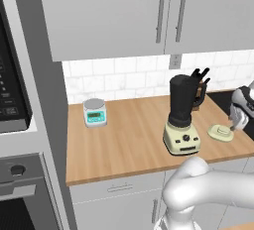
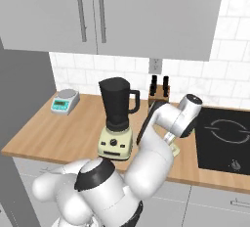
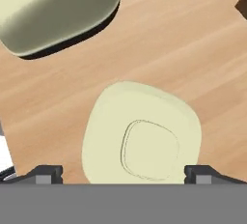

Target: Close the lid blender by securely placing the lid on top.

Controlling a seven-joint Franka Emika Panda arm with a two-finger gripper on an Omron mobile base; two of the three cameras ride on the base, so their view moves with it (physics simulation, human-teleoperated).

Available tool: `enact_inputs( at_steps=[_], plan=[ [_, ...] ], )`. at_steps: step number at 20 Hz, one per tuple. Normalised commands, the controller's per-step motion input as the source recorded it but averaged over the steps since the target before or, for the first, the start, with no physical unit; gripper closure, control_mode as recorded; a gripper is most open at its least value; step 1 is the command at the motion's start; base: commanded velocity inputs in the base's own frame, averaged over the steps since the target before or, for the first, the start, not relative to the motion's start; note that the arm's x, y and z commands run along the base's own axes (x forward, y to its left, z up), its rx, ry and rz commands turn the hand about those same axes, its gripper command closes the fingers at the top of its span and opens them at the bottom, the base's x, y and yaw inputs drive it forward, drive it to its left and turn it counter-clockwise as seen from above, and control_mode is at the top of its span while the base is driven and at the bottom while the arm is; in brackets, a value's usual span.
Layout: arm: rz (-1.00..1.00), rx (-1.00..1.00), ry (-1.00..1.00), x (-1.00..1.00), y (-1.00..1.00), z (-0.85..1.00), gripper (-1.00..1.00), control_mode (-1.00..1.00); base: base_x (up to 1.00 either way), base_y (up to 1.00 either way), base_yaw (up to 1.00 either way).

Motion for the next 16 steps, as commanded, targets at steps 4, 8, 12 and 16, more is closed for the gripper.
enact_inputs(
  at_steps=[4, 8, 12, 16],
  plan=[
    [-0.08, -0.17, 0.17, 0.02, 0.00, -0.02, -1.00, -1.00, 0.00, 0.00, 0.00],
    [-0.10, -0.10, 0.18, 0.08, 0.00, -0.01, -1.00, -1.00, 0.00, 0.00, 0.00],
    [-0.05, 0.00, 0.05, 0.00, 0.00, -0.01, -1.00, -1.00, 0.00, 0.00, 0.00],
    [-0.11, -0.02, 0.05, 0.00, 0.03, -0.13, -1.00, -1.00, 0.00, 0.00, 0.00]
  ],
)
